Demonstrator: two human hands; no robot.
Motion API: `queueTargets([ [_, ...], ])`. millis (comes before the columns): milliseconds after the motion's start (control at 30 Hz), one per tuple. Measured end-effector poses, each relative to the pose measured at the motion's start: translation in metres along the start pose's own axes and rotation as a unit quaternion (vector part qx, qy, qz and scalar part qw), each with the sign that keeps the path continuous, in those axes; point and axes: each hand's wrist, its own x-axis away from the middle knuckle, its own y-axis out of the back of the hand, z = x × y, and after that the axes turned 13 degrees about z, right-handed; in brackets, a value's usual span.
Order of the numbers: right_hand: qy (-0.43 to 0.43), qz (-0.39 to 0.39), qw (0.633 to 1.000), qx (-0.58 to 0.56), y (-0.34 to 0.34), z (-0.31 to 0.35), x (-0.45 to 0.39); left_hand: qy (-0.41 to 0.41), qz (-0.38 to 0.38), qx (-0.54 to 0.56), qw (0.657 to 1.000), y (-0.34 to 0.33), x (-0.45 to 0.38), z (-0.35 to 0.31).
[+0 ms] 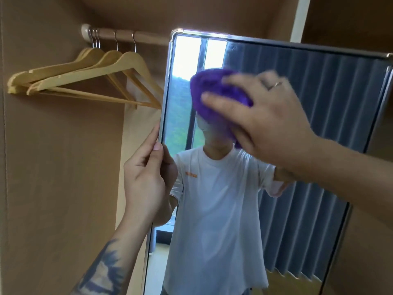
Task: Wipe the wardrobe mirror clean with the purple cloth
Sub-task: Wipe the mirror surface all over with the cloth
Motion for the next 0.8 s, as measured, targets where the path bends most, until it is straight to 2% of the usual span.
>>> queueTargets([
  [100,0.176,0.059,0.982,0.042,-0.004,0.008,0.025,-0.004,0.005,0.007,1.000,0.000,0.002,0.001],
  [133,0.195,0.065,0.977,0.053,-0.003,0.001,0.027,-0.005,0.005,-0.001,1.000,0.000,0.002,0.000],
  [167,0.180,0.059,0.980,0.054,-0.002,-0.010,0.025,-0.006,0.004,-0.009,1.000,-0.001,0.002,0.000],
  [300,-0.027,-0.019,0.999,0.019,0.003,-0.036,0.016,0.000,-0.001,-0.021,1.000,-0.002,0.004,-0.002],
  [333,-0.039,-0.019,0.999,0.011,0.000,-0.031,0.021,-0.004,0.000,-0.028,1.000,-0.003,0.005,-0.003],
  [367,-0.014,-0.004,1.000,0.009,-0.004,-0.023,0.028,-0.008,0.000,-0.028,1.000,-0.004,0.006,-0.003],
  [467,0.175,0.045,0.983,0.035,-0.015,-0.001,0.054,-0.009,-0.005,-0.020,1.000,-0.008,0.008,-0.004],
  [500,0.205,0.048,0.977,0.042,-0.015,-0.005,0.057,-0.007,-0.006,-0.024,1.000,-0.011,0.009,-0.005],
  [567,0.179,0.038,0.982,0.042,-0.014,-0.024,0.055,-0.006,-0.009,-0.026,1.000,-0.014,0.011,-0.007],
  [700,-0.025,-0.026,0.999,0.000,-0.013,-0.043,0.062,-0.007,0.004,-0.040,0.999,-0.012,0.012,-0.006],
  [733,-0.026,-0.037,0.999,-0.001,-0.017,-0.036,0.069,-0.010,0.004,-0.045,0.999,-0.012,0.012,-0.006],
  [800,0.083,-0.026,0.996,0.029,-0.022,-0.024,0.082,-0.012,0.000,-0.048,0.999,-0.011,0.012,-0.006],
])
